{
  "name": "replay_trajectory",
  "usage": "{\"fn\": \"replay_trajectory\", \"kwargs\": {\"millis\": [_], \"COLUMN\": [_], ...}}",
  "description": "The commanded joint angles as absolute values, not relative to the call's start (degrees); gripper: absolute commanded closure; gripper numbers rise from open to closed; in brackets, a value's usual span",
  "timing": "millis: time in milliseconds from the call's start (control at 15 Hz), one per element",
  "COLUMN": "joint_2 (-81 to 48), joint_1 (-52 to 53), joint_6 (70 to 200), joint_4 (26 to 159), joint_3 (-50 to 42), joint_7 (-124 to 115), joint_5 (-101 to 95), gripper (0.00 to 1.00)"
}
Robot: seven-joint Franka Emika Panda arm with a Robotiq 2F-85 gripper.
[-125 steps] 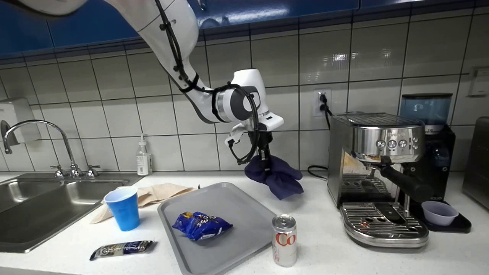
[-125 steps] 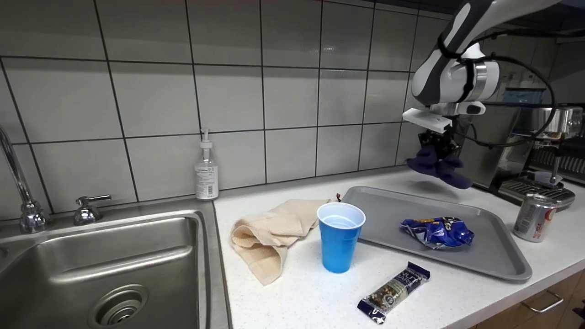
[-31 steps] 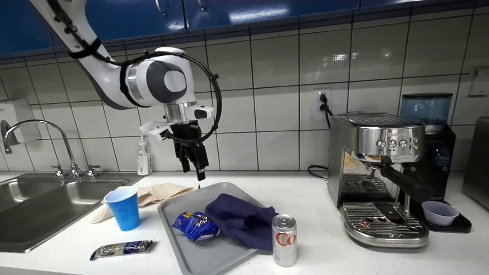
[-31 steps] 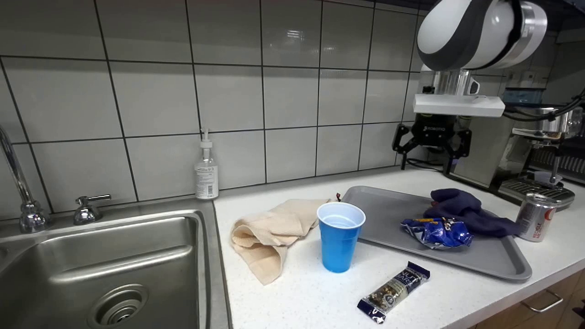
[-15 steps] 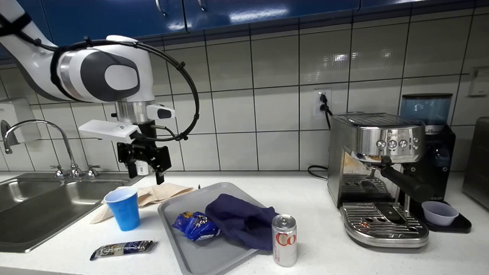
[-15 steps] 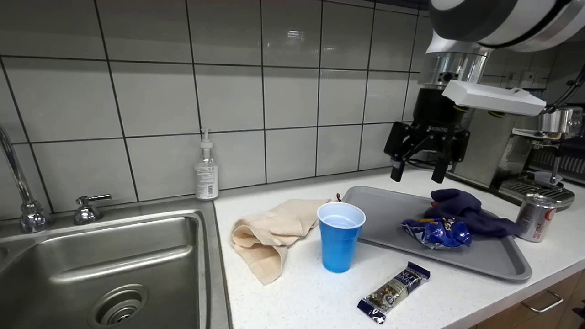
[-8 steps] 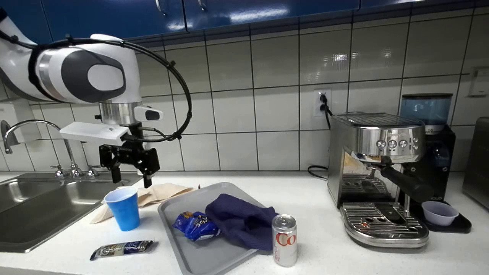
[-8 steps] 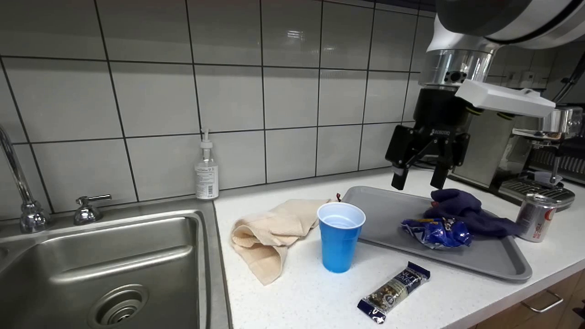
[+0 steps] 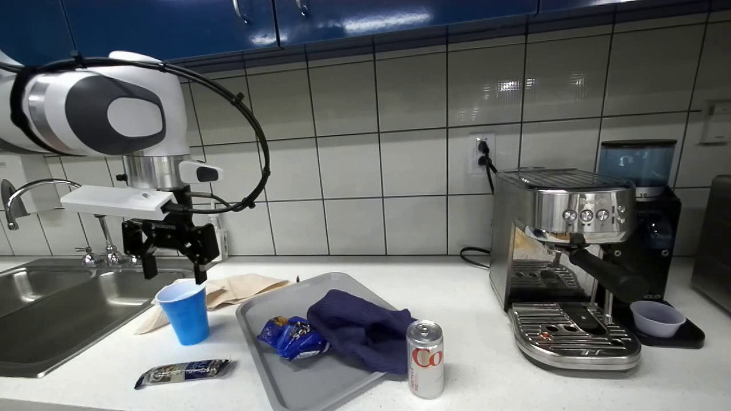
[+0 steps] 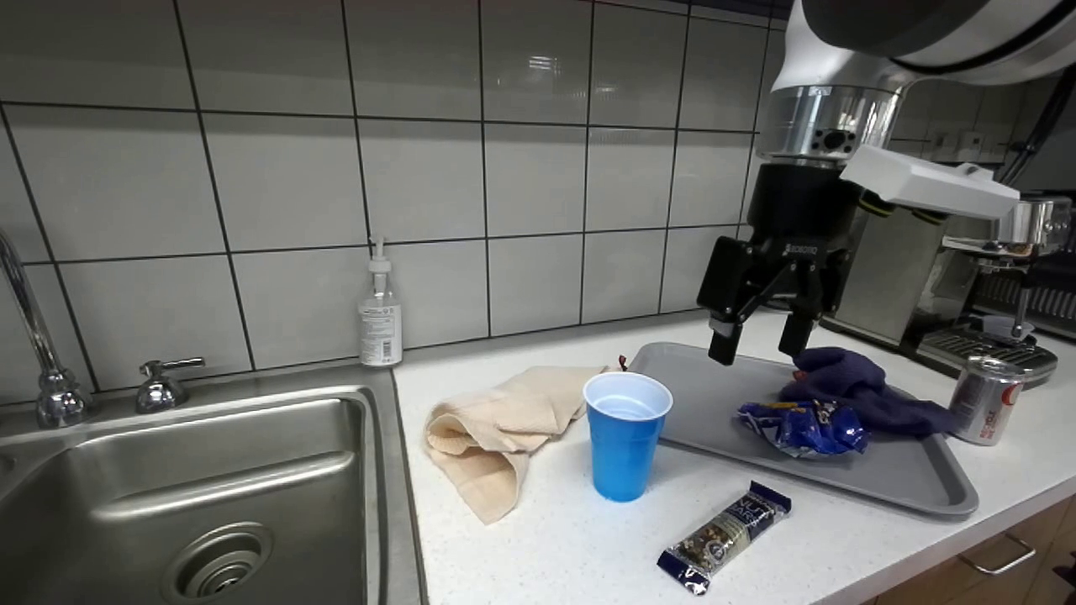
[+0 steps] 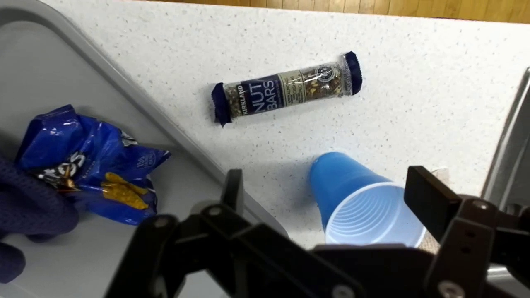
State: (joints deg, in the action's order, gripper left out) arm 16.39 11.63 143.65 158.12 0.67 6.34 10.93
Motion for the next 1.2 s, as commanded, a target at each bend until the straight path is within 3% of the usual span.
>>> {"fn": "replay_trajectory", "kwargs": {"millis": [0, 1133], "joint_2": [18.3, 8.0], "joint_1": [12.7, 12.0], "joint_6": [143.9, 151.0], "joint_4": [159.8, 154.5], "joint_3": [2.7, 6.1], "joint_7": [7.0, -1.7], "joint_5": [12.3, 10.4], "gripper": [0.0, 0.0]}}
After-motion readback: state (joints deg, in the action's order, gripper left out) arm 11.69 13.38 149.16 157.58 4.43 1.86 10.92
